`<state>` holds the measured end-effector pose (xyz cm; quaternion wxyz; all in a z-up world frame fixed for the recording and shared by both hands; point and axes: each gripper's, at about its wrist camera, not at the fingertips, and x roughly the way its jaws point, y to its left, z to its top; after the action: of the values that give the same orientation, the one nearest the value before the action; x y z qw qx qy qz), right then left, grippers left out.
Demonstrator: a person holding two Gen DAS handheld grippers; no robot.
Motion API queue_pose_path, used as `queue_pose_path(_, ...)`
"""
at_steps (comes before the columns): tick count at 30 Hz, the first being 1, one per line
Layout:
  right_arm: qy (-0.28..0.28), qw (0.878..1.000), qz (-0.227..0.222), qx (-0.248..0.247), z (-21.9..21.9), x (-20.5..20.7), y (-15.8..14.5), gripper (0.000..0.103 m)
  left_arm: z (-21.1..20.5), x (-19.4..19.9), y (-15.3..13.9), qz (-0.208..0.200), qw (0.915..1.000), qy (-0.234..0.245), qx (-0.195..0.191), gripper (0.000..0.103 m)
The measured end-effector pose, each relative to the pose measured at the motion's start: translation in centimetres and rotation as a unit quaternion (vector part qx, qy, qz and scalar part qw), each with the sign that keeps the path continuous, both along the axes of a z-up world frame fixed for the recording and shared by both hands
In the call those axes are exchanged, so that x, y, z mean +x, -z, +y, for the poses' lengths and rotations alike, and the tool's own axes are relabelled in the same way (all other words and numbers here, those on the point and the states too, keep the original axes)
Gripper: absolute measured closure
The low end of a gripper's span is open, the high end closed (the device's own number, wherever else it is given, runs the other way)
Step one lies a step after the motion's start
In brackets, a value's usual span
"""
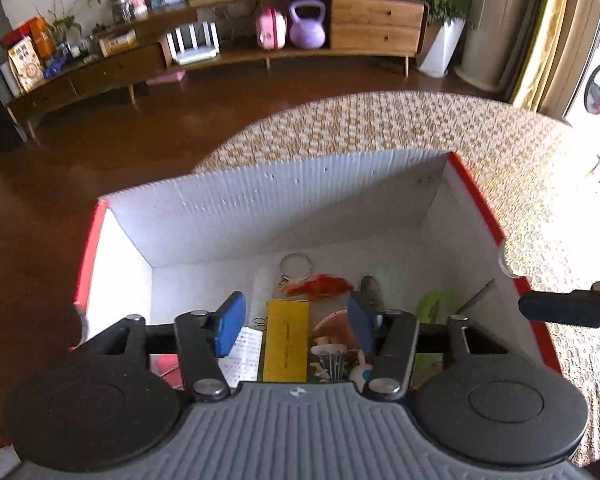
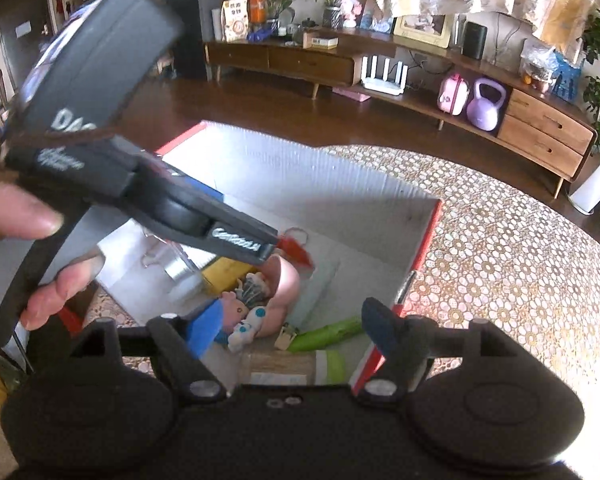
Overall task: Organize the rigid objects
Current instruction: 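Withdraw both open tools up and away from the filled box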
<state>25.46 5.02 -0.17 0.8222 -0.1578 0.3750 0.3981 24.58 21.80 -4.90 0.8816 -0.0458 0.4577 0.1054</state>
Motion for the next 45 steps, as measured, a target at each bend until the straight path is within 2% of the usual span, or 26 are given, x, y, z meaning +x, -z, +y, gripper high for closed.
queue_pose_path(8, 0.016, 0.999, -0.004, 0.045, -2.4, -1.6, -2.0, 0.02, -0.7, -3.6, -2.8, -0.054, 0.9985, -0.009, 0.006, 0.046)
queue_pose_path(16, 0.029, 0.995, 0.001, 0.091, -4.4, -3.3, -3.5, 0.015, -1.8, -7.6, -4.7, -0.102, 0.9942, -0.017, 0.028, 0.045)
queue_pose_path(20, 0.037, 0.992, 0.01, 0.117, -5.3, -4.0, -4.0, 0.011, -2.8, -9.7, -5.3, -0.123, 0.9912, -0.019, 0.045, 0.032)
queue_pose_path(28, 0.037, 0.989, -0.006, 0.144, -6.9, -5.6, -4.3, 0.0, -4.3, -13.1, -5.6, -0.146, 0.988, -0.019, 0.046, 0.023)
queue_pose_path(36, 0.035, 0.983, -0.018, 0.181, -7.9, -6.9, -5.0, 0.0, -4.8, -15.4, -5.8, -0.162, 0.9853, -0.037, 0.038, 0.015)
queue_pose_path(40, 0.033, 0.98, -0.018, 0.197, -8.3, -7.6, -5.2, 0.0, -5.4, -16.5, -6.1, -0.169, 0.9833, -0.048, 0.048, 0.006)
queue_pose_path(45, 0.03, 0.978, -0.024, 0.204, -8.2, -8.5, -5.3, 0.0, -5.9, -17.7, -6.2, -0.174, 0.9825, -0.049, 0.044, 0.005)
